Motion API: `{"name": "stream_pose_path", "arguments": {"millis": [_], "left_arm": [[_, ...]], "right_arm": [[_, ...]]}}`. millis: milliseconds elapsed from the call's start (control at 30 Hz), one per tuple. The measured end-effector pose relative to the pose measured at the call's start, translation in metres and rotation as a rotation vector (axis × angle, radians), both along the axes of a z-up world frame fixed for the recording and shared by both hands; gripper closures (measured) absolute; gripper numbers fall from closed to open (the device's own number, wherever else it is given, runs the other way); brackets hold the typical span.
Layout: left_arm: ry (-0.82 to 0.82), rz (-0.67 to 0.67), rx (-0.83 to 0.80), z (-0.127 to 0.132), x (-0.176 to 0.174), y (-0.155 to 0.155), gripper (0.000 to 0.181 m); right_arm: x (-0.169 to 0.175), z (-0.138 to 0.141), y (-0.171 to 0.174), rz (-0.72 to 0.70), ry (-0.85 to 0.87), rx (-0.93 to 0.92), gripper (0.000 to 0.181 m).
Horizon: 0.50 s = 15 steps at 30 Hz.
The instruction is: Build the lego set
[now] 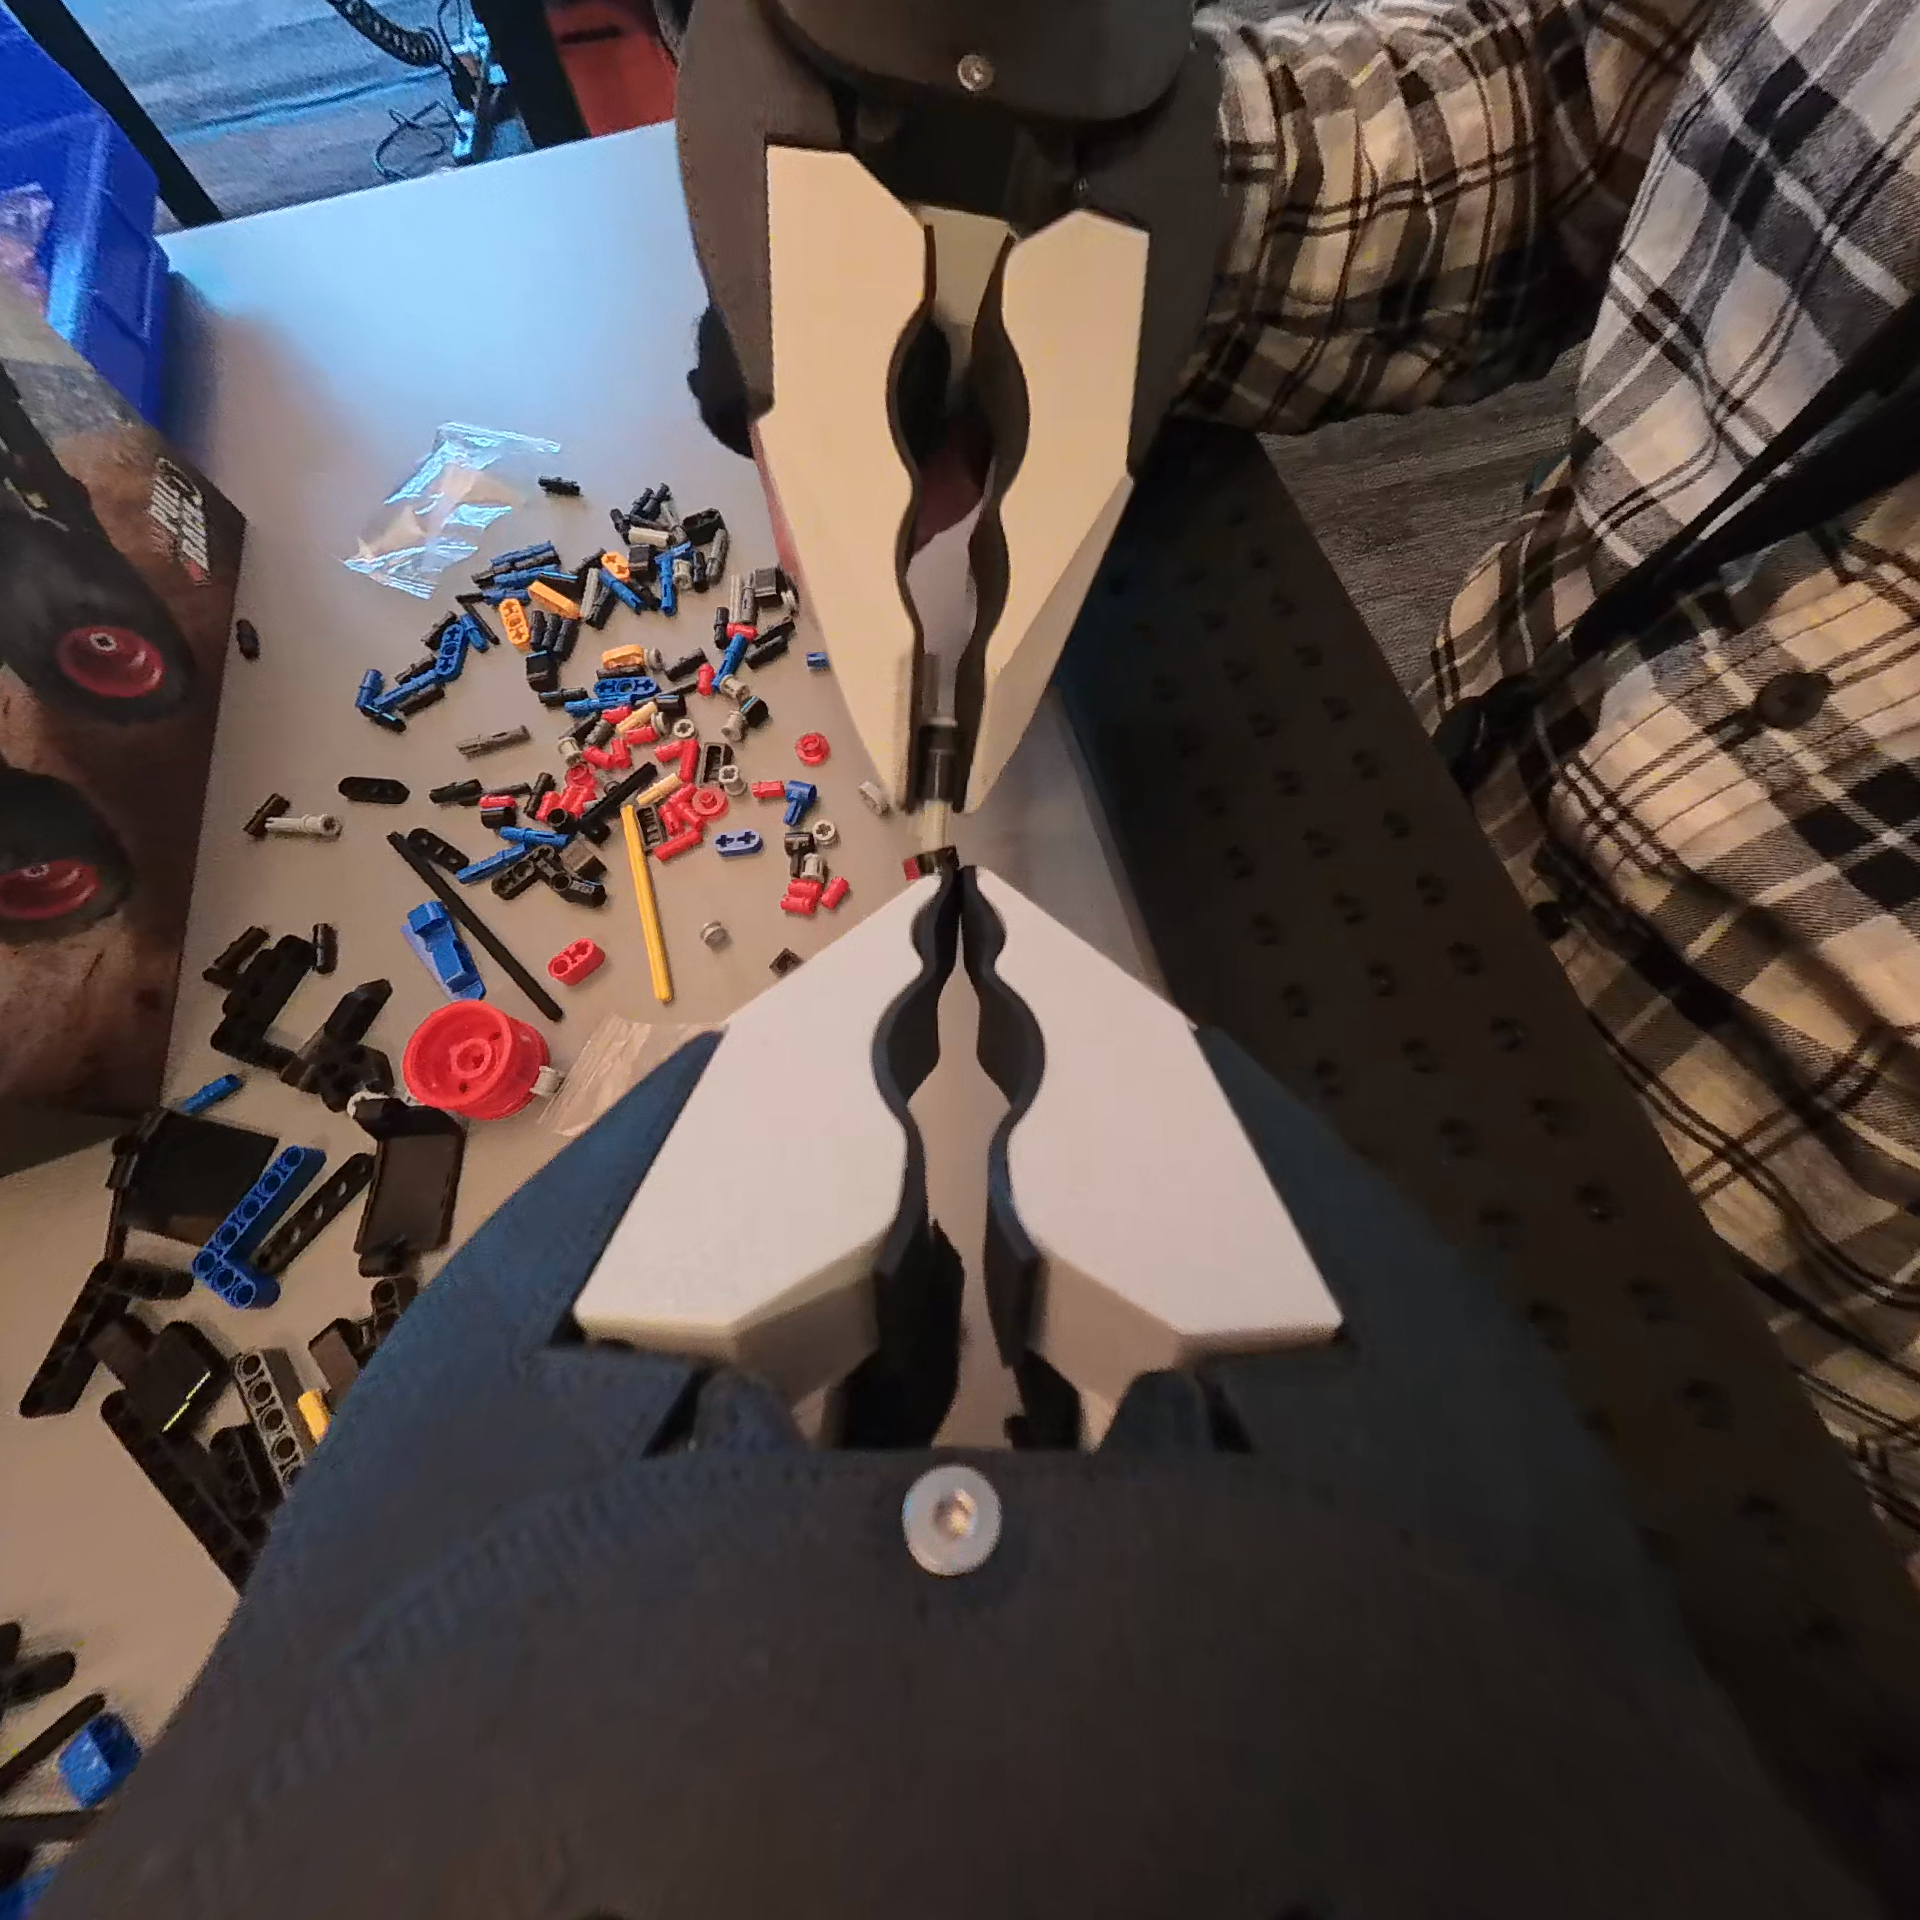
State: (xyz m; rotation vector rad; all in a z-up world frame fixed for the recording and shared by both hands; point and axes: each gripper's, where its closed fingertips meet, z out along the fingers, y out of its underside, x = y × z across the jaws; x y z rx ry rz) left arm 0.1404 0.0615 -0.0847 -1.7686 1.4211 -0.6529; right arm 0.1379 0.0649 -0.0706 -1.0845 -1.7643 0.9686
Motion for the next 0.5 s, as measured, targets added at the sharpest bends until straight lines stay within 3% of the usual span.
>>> {"name": "stream_pose_path", "arguments": {"millis": [500], "left_arm": [[0.181, -0.085, 0.062, -0.015, -0.001, -0.004, 0.181]], "right_arm": [[-0.001, -0.016, -0.006, 0.051, -0.056, 0.047, 0.175]]}}
